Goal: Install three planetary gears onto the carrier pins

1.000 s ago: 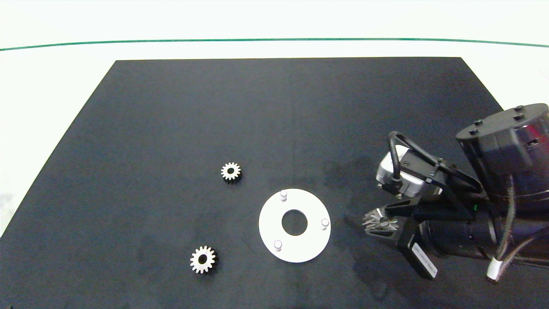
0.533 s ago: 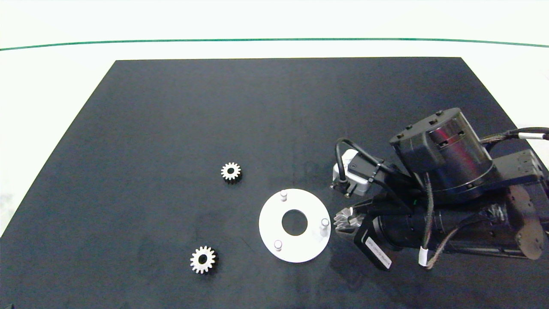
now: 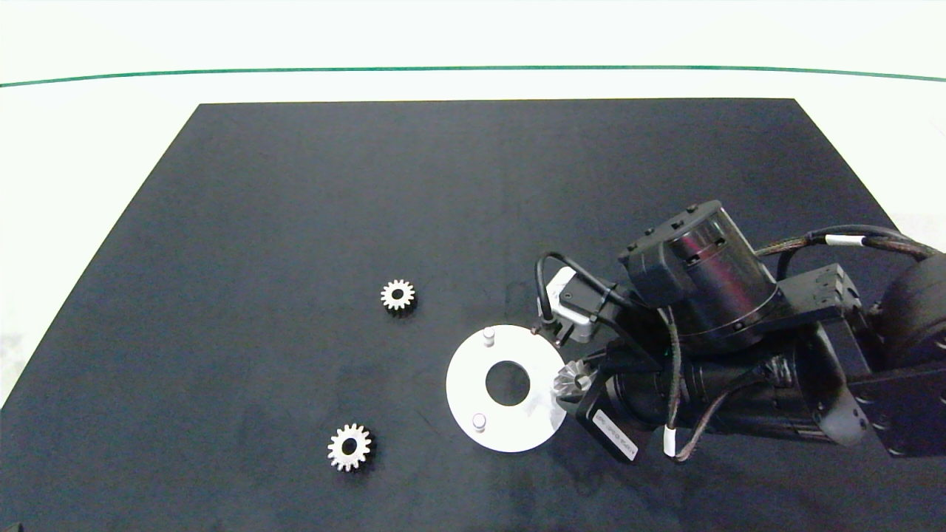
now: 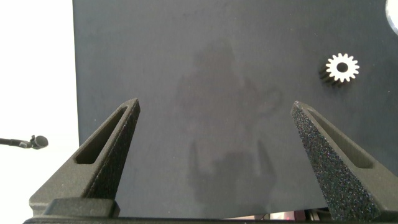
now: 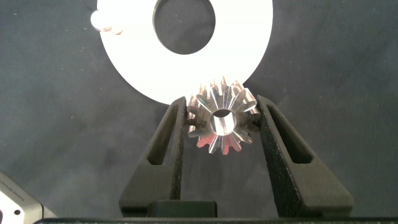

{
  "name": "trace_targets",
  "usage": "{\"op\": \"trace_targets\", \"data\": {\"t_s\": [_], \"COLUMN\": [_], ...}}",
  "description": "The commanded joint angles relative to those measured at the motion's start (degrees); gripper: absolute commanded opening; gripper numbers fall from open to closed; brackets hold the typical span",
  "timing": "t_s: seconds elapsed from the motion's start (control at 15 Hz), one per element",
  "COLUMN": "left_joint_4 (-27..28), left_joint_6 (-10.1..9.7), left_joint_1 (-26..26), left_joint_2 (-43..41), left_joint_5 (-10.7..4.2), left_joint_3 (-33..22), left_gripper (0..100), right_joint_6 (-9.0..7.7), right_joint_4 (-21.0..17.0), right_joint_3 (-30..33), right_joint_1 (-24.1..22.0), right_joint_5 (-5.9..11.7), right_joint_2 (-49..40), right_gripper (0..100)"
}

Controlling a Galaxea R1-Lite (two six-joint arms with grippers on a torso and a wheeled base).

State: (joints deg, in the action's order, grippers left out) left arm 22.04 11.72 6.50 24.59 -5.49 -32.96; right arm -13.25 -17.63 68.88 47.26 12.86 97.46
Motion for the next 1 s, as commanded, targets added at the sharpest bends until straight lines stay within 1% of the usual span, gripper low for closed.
{"op": "trace_targets", "data": {"t_s": [0.07, 0.47, 0.53, 0.73, 1.0], "left_joint_4": [0.1, 0.1, 0.1, 0.1, 0.1], "left_joint_6": [0.06, 0.06, 0.06, 0.06, -0.11], "left_joint_1": [0.0, 0.0, 0.0, 0.1, 0.2], "left_joint_2": [0.0, -0.2, -0.2, -0.1, 0.0], "left_joint_5": [-0.05, -0.05, -0.05, -0.05, 0.04], "left_joint_3": [-0.3, -0.3, -0.3, -0.3, -0.3], "left_gripper": [100, 100, 100, 100, 100], "right_joint_6": [-0.02, 0.07, 0.42, 0.77, 0.77], "right_joint_4": [0.0, 0.1, 0.1, 0.1, 0.2], "right_joint_3": [0.5, 1.8, 2.3, 2.4, 2.4], "right_joint_1": [-0.2, -0.3, -0.3, -0.3, -0.4], "right_joint_5": [0.06, -0.03, -0.03, -0.03, -0.03], "right_joint_2": [1.1, 2.2, 2.7, 3.4, 3.9], "right_gripper": [16, 16, 16, 16, 16]}}
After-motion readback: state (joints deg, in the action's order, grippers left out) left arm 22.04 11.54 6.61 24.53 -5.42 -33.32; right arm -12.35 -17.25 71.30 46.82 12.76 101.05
